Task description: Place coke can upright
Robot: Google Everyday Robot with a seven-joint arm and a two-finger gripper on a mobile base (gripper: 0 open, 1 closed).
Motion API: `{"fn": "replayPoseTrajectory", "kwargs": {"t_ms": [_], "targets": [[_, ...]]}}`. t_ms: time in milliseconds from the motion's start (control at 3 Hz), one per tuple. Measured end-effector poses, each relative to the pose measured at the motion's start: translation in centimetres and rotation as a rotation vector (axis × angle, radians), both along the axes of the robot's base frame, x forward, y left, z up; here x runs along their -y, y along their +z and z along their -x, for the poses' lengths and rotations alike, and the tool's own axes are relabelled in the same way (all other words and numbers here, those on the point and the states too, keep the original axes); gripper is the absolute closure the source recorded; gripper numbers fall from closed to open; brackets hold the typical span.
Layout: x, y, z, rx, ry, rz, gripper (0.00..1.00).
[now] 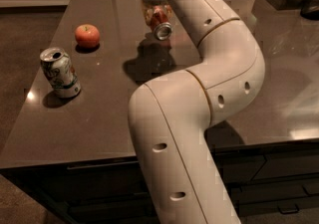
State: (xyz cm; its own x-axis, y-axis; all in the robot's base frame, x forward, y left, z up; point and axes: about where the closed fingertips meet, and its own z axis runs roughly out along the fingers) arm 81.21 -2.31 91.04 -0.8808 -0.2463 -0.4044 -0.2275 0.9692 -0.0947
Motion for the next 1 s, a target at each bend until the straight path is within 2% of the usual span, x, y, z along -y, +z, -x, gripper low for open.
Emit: {"fn": "replayPoseTrajectory", "kwargs": {"t_ms": [333,667,1000], "targets": [[-1.3,2.4,-0.6,0.091,0.149,-0.134,1.00],[-2.0,3.5,-0.6,0.151,0.254,-0.210,1.00],[-1.8,5.2,-0.4,0.250,0.320,-0.257,1.00]]}}
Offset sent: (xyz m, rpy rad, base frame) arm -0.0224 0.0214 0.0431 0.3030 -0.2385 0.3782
